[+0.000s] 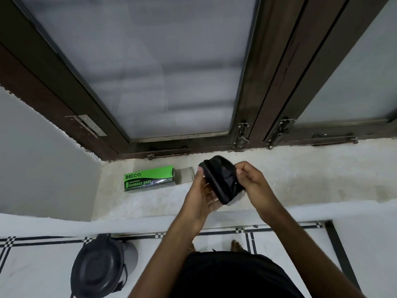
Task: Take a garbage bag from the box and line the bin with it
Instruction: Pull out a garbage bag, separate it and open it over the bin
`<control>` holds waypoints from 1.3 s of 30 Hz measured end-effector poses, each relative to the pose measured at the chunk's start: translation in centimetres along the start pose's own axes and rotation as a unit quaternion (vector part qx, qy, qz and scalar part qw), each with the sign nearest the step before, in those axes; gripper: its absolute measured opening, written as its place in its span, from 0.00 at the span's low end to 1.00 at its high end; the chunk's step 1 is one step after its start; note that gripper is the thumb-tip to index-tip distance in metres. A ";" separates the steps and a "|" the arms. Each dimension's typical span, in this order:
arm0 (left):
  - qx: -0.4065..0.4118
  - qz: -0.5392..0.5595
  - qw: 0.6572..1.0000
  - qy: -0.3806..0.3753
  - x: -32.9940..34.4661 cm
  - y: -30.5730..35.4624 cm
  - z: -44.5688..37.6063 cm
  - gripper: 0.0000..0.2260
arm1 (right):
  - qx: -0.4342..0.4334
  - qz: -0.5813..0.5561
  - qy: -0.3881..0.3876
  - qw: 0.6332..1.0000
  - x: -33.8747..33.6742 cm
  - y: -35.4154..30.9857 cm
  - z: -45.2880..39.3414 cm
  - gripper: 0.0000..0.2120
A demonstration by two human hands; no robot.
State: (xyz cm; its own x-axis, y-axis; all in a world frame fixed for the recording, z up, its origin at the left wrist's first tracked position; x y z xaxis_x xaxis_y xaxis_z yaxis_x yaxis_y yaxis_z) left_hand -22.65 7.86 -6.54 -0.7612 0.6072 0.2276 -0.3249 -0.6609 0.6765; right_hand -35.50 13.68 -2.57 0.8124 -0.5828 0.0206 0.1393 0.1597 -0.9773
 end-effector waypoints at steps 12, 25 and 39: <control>-0.030 0.020 0.999 -0.022 1.7 0.3 -1.5 0.15 | 0.011 -0.161 0.238 0.958 -12.8 -0.4 2.0 0.13; -0.039 -0.027 0.999 -0.018 4.3 -0.5 -3.0 0.15 | 0.015 -0.032 0.480 0.877 -31.3 0.8 4.4 0.13; 0.012 -0.082 0.995 -0.054 9.7 0.4 -2.7 0.08 | -0.184 0.308 0.053 0.932 -9.0 -3.2 0.5 0.16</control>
State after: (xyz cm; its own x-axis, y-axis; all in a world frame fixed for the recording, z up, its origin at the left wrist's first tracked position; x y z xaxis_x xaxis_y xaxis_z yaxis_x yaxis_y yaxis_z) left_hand -31.63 12.30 -5.98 -0.6343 0.7505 0.1856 -0.4250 -0.5391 0.7272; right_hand -42.98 18.77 0.52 0.6109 -0.5488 -0.5706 -0.5551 0.2170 -0.8030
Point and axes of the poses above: each hand's wrist, its own z-axis away from the middle knuckle, its own x-axis out of the palm, y = z × x, the point moved 10 cm from there along -z, towards the middle knuckle, and after that the axes turned 10 degrees about -z, right-handed, at the moved point
